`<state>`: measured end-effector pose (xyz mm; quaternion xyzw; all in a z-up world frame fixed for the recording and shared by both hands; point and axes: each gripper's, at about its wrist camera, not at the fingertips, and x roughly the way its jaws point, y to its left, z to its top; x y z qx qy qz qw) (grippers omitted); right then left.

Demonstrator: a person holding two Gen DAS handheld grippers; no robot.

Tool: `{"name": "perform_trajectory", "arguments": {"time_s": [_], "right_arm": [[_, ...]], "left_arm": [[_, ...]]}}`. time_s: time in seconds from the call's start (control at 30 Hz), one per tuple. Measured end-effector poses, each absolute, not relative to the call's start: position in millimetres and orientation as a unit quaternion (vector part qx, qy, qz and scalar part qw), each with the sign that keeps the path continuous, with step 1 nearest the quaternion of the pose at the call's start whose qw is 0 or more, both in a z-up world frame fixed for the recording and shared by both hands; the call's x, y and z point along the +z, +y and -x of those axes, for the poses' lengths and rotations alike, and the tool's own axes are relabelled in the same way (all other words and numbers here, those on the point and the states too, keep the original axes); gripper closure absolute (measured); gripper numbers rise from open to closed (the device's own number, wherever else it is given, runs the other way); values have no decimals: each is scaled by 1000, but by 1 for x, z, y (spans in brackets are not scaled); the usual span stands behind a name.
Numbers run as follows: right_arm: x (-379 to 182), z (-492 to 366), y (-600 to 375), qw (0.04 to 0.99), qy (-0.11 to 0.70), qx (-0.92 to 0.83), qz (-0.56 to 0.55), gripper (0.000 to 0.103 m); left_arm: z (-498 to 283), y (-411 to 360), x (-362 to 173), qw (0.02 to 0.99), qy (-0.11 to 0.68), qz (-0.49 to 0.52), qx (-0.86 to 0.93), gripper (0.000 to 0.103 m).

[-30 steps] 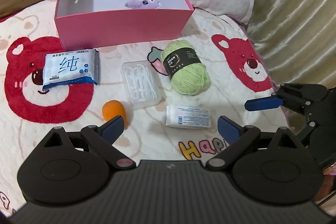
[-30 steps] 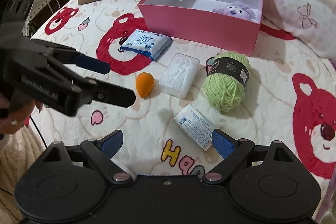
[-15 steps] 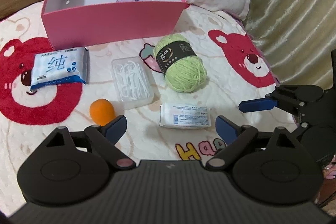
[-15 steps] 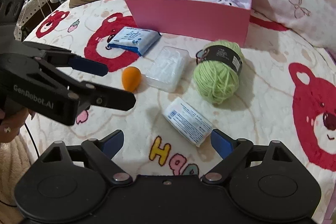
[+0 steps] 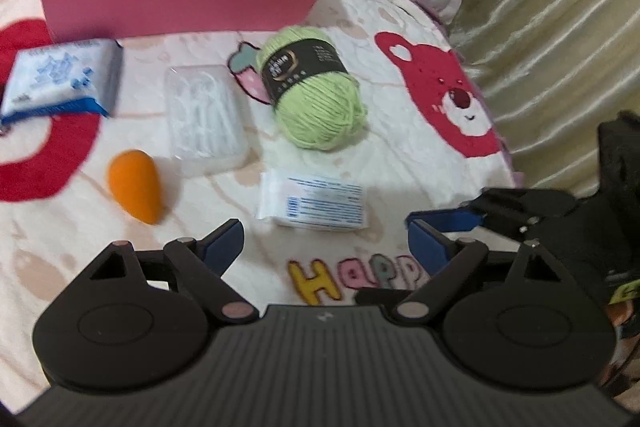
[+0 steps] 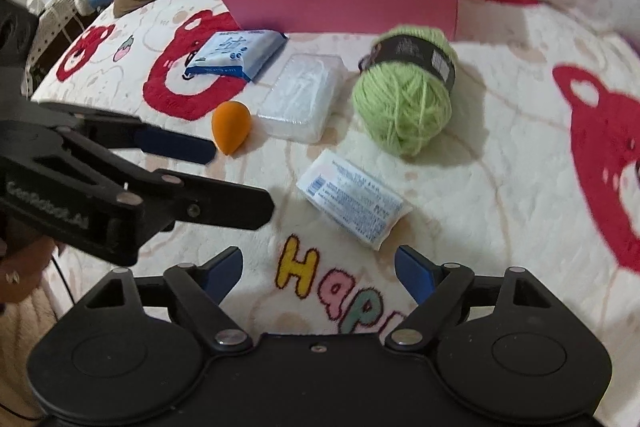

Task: Organize objects
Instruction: 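Lower the left tool onto the small white packet and close on it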

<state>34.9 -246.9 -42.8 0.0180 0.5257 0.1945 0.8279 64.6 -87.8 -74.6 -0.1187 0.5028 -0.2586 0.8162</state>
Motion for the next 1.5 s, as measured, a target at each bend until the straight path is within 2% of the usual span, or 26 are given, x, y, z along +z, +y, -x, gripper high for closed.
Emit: {"name": "perform_trajectory", "arguments": {"time_s": [0.3,0.43,0.67,0.93,1.0,1.07,1.27,1.33,1.5], "right_arm": [[-61,-38,-254,829,528,182,-31,17],[-68,-36,-256,839,514,175,-34,17],[-76,-41,-260,856,486,162,-67,17],[-89,-43,-259,859,484,157,-53,45],[-91,-44,-259,858,484,162,-51,53],[-92,-44,-257,862,479,163,-39,57],[-89,-45,-248,866,469,174,10,55],[-91,-46,-245,858,477,190,22,39],[-97,-46,-247,859,476,190,7,33]], "left_arm": [[-71,-94,-98,819,500,128,-251,20],[-73,-92,-111,822,499,134,-240,30],[-73,-99,-122,834,482,120,-242,35],[-85,-98,-145,840,470,125,-240,50],[-85,-99,-145,841,463,130,-248,57],[-84,-98,-145,836,467,140,-253,59],[-81,-94,-151,814,499,177,-239,59],[-80,-95,-154,812,502,183,-237,59],[-88,-92,-154,804,513,202,-222,60]]}}
